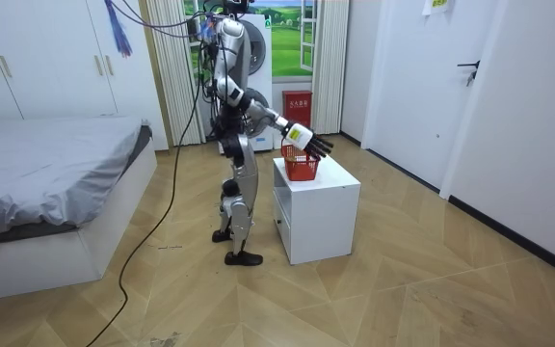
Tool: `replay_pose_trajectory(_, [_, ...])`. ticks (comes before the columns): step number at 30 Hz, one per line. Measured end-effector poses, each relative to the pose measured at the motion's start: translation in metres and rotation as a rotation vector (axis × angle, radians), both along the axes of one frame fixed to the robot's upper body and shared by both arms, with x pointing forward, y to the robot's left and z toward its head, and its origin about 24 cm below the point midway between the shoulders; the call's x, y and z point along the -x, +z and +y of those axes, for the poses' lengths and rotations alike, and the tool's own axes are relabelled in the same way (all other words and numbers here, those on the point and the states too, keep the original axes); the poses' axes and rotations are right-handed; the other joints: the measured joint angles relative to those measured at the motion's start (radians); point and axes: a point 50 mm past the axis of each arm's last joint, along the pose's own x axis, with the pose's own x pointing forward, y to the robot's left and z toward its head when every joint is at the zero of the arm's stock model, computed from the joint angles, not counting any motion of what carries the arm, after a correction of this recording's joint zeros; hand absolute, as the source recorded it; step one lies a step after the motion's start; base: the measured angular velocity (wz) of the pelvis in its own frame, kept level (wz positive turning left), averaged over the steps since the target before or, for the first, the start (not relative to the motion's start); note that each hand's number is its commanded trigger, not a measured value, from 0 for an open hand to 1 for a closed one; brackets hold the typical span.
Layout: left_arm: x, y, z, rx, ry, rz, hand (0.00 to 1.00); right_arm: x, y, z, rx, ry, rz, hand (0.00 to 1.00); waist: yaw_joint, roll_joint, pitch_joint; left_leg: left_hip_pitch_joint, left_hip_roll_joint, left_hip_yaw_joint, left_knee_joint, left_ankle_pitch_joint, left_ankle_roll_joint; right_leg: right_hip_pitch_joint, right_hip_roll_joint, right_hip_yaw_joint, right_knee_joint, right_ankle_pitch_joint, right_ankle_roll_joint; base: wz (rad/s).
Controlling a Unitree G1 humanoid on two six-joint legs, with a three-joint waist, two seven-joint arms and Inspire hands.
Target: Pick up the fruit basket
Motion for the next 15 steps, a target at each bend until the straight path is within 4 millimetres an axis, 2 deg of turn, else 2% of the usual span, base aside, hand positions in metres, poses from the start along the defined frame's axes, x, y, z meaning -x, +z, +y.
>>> replay_pose_trajectory(1, [-0.002,0.000,0.002,-0.004,0.010,-0.007,0.00,0.010,-0.010,-0.005,0.011,-0.021,0.061,0.00,-0.001,-0.004,-0.0024,0.007,0.000,0.000,-0.001,0.000,0.000,0.007,-0.001,-0.006,-0.002,-0.001,0.001,0.00])
replay_pose_trajectory(3, [-0.004,0.001,0.004,-0.007,0.019,-0.015,0.00,0.022,-0.022,-0.014,0.053,-0.037,0.130,0.00,-0.003,-0.008,-0.0011,0.010,0.000,-0.001,-0.001,0.000,0.000,0.010,-0.001,-0.004,-0.005,-0.001,0.001,0.00])
replay_pose_trajectory(5, [-0.005,0.002,0.007,-0.012,0.058,-0.031,0.00,0.044,-0.042,-0.031,0.115,-0.078,0.269,0.00,-0.013,-0.013,-0.0028,0.015,0.000,-0.006,-0.001,0.000,0.000,0.032,0.000,-0.011,-0.020,-0.001,0.002,0.13])
replay_pose_trajectory(8, [-0.005,0.003,0.010,-0.026,0.082,-0.036,0.00,0.074,-0.062,-0.044,0.153,-0.116,0.433,0.00,-0.015,-0.018,-0.0038,0.032,0.001,-0.006,-0.004,0.000,0.000,0.057,0.001,-0.017,-0.034,-0.001,0.003,0.06])
replay_pose_trajectory(11, [-0.004,0.003,0.009,-0.026,0.074,-0.030,0.00,0.102,-0.077,-0.049,0.167,-0.098,0.593,0.00,-0.016,-0.019,-0.0037,0.048,0.001,-0.010,-0.005,0.000,0.000,0.073,0.001,-0.015,-0.036,-0.002,0.004,-0.03])
replay_pose_trajectory(15, [-0.003,0.003,0.010,-0.040,0.066,-0.023,0.00,0.124,-0.085,-0.052,0.144,-0.109,0.697,0.00,-0.015,-0.017,-0.0027,0.058,0.001,-0.007,-0.005,0.000,0.000,0.082,0.003,-0.014,-0.039,-0.002,0.004,-0.01])
